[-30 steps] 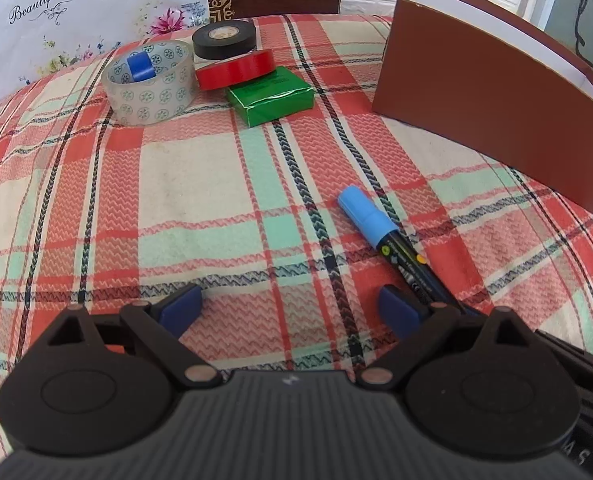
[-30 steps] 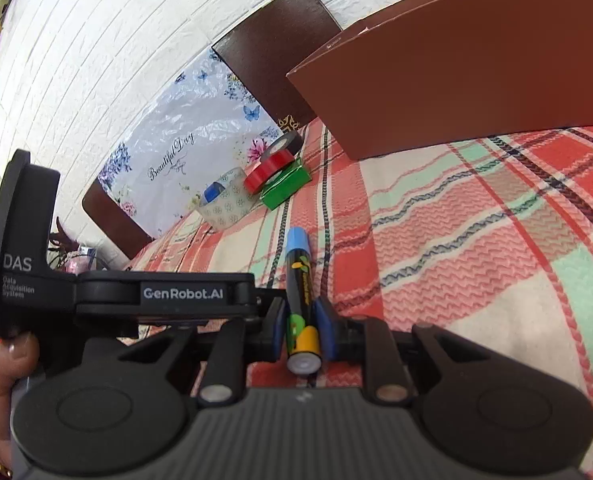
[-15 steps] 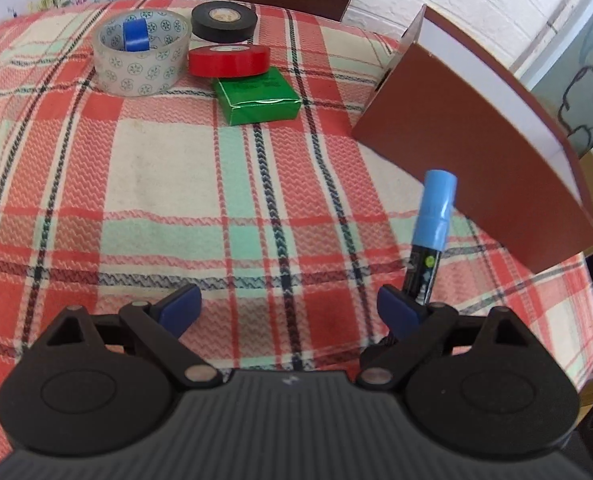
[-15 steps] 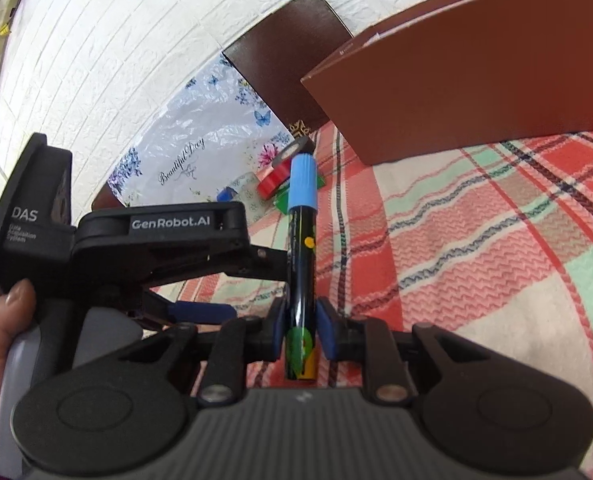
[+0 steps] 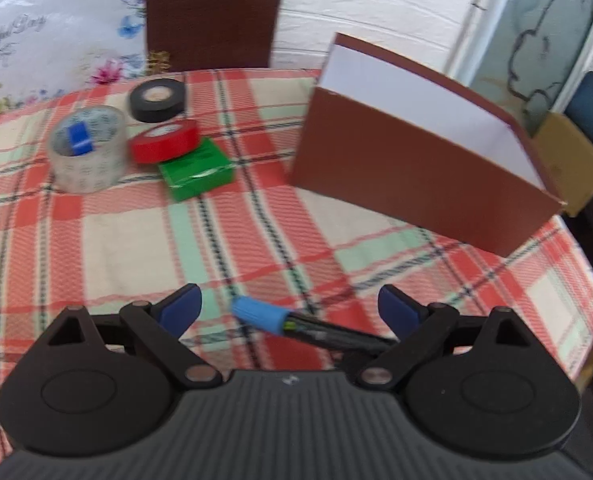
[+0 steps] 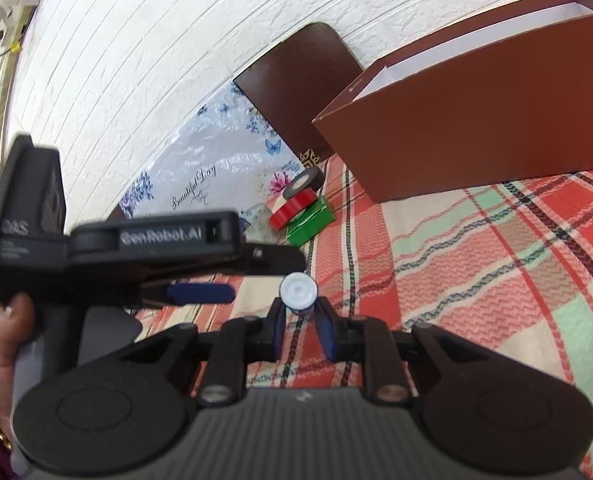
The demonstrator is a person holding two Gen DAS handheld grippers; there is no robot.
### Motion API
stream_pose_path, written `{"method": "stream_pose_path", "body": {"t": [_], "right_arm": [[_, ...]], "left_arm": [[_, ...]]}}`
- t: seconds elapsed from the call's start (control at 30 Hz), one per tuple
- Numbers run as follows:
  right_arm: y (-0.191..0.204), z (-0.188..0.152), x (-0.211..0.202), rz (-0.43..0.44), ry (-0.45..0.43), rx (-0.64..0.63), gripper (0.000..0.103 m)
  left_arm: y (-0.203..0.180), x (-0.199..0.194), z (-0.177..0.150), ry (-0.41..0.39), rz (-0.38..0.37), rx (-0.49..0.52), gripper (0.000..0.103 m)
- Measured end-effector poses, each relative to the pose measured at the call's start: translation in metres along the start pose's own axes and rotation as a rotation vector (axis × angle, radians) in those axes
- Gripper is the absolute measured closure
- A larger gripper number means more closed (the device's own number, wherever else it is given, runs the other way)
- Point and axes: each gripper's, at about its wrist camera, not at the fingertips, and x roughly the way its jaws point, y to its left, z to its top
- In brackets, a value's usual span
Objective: Organize objects
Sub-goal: 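Carry the marker into the brown box and open the left gripper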
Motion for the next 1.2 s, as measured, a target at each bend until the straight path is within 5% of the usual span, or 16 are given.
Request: {"method": "stream_pose_path", "body": {"t": [0.1, 0.2, 0.33, 0.37, 0.5, 0.57, 0.93, 1.2], "right_arm": [[-0.008, -0.003, 0.003, -0.009, 0.022, 0.033, 0.085], [-0.017, -0.001, -0.001, 0.004, 0.004, 0.072, 0.085], [-0.024, 0.001, -0.006, 0.04, -0.02, 0.102, 0.085], [-0.024, 0.001, -0.006, 0.049, -0.022, 0.103, 0.085], [-0.02, 0.001, -0.009, 0.062, -0.03, 0.08, 0.086], [-0.018, 0.004, -0.01, 0.061, -0.038, 0.063, 0.094], [-0.004, 0.07, -0.035, 0.02, -0.267, -0.091, 0.094], [-0.041, 0.126, -0.001, -0.109, -0.301, -0.026, 0.089]], "left_arm": [[0.006, 0.013, 0.001, 0.089, -0.062, -0.087, 0.007], [0.023, 0.031, -0.003, 0.202, -0.179, -0.291, 0.009], [0.025, 0.041, -0.008, 0.242, -0.264, -0.414, 0.015], [0.023, 0.043, -0.008, 0.239, -0.273, -0.419, 0.023], [0.012, 0.052, -0.005, 0.253, -0.327, -0.417, 0.063], [0.007, 0.052, 0.002, 0.245, -0.359, -0.412, 0.069], [-0.063, 0.025, 0.08, 0.03, -0.421, -0.187, 0.07], [-0.1, 0.068, 0.127, -0.025, -0.35, -0.067, 0.069]]}}
